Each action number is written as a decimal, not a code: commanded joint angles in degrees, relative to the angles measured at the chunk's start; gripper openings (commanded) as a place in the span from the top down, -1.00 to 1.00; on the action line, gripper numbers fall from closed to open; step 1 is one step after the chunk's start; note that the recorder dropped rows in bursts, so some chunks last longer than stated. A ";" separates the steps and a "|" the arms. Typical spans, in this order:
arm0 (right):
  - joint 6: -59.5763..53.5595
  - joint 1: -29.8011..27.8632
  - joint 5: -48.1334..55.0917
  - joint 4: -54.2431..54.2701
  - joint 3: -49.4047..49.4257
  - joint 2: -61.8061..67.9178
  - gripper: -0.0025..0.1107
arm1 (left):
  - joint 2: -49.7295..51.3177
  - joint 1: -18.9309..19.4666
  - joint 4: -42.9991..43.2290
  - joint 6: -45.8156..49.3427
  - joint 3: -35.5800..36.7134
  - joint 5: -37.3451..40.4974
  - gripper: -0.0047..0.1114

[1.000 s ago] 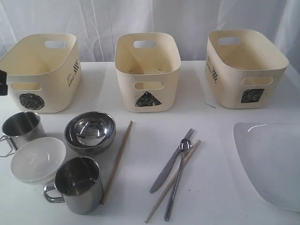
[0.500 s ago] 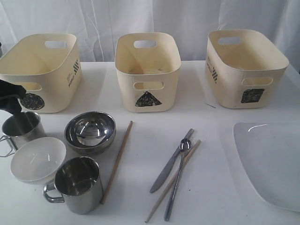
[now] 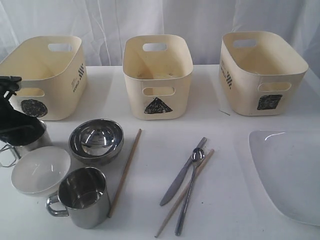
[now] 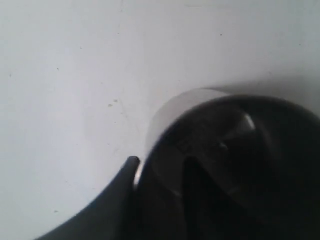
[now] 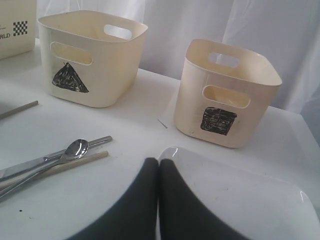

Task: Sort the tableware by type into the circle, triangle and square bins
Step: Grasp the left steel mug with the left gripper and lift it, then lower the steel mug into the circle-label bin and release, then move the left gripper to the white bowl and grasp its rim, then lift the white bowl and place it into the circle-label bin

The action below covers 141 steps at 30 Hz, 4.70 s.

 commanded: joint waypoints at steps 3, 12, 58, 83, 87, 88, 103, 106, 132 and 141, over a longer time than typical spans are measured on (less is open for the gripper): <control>-0.11 0.16 -0.62 -0.18 0.26 -0.39 0.96 | -5.67 0.08 7.37 0.99 -0.62 -0.43 0.91; -0.11 0.16 -0.62 -0.18 0.26 -0.39 0.96 | -18.31 0.08 12.32 -0.64 -10.94 5.08 0.91; -0.11 0.16 -0.62 -0.18 0.26 -0.39 0.96 | -10.74 0.08 -7.29 9.45 -22.33 13.65 0.48; -0.11 0.16 -0.62 -0.18 0.26 -0.39 0.96 | -32.47 0.08 -20.68 11.91 29.50 -5.39 -0.14; -0.11 0.16 -0.62 -0.18 0.26 -0.39 0.96 | -29.76 0.08 -21.05 12.41 30.17 -7.68 -0.14; -0.11 0.16 -0.62 -0.18 0.26 -0.39 0.96 | -28.76 0.08 -22.22 13.65 30.17 -8.07 -0.14; -0.11 0.16 -0.62 -0.18 0.26 -0.39 0.96 | -13.15 0.08 -32.89 25.37 29.93 -15.04 -0.05; -0.11 0.16 -0.62 -0.18 0.26 -0.39 0.96 | -13.43 0.08 -32.36 25.37 29.71 -15.04 0.36; -0.11 0.16 -0.62 -0.18 0.26 -0.39 0.96 | 13.26 5.78 -5.67 3.90 -37.55 -13.46 0.92; -0.11 0.16 -0.62 -0.18 0.26 -0.39 0.96 | 22.71 5.42 -9.12 4.02 -44.36 -9.37 0.72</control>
